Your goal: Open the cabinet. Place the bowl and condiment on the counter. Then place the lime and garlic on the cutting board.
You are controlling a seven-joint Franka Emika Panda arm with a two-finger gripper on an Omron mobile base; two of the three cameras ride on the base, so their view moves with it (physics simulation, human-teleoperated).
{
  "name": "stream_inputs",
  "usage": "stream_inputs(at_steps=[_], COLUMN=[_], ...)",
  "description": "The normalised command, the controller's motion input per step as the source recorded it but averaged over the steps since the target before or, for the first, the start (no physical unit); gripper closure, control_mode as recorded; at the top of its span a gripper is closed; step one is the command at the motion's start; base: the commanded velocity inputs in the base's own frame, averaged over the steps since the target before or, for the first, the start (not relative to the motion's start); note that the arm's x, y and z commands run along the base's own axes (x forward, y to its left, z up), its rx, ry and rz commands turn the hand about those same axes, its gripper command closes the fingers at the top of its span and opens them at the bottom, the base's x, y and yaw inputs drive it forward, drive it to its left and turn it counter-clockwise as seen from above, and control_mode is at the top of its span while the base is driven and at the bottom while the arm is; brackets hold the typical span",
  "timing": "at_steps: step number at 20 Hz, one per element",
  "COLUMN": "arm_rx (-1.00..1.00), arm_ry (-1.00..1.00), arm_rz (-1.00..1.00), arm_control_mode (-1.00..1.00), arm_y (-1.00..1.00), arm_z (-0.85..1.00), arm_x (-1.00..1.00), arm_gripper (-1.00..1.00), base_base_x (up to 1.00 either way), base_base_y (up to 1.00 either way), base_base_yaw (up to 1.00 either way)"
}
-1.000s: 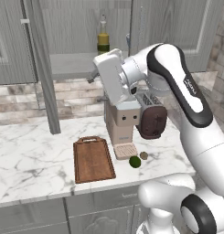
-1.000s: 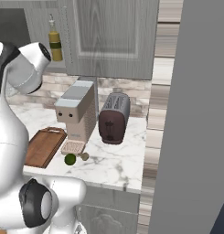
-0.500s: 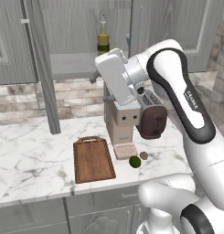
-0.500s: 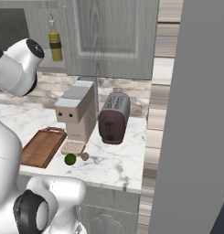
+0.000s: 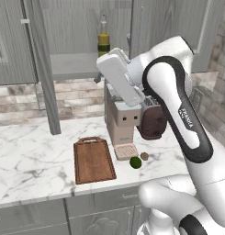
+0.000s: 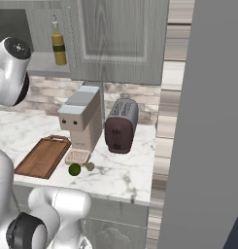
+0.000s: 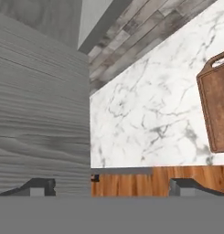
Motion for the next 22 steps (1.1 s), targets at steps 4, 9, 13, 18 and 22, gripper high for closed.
stream_inputs(at_steps=[4,9,13,18,22], arm_rx=[-0.10,-0.10,-0.10,-0.12,-0.12], arm_ry=[0.00,0.01,0.04,0.03,0.03], arm_rz=[-0.27,-0.26,-0.26,-0.24,-0.20], arm_control_mode=[-1.00,-1.00,-1.00,-1.00,-1.00], arm_y=[-0.14,-0.17,-0.16,-0.14,-0.18], arm_z=[0.00,0.00,0.00,0.00,0.00], arm_x=[0.06,0.16,0.17,0.26,0.30], arm_gripper=[-1.00,-1.00,-1.00,-1.00,-1.00], base_base_x=[0.00,0.00,0.00,0.00,0.00], base_base_y=[0.00,0.00,0.00,0.00,0.00], base_base_yaw=[0.00,0.00,0.00,0.00,0.00])
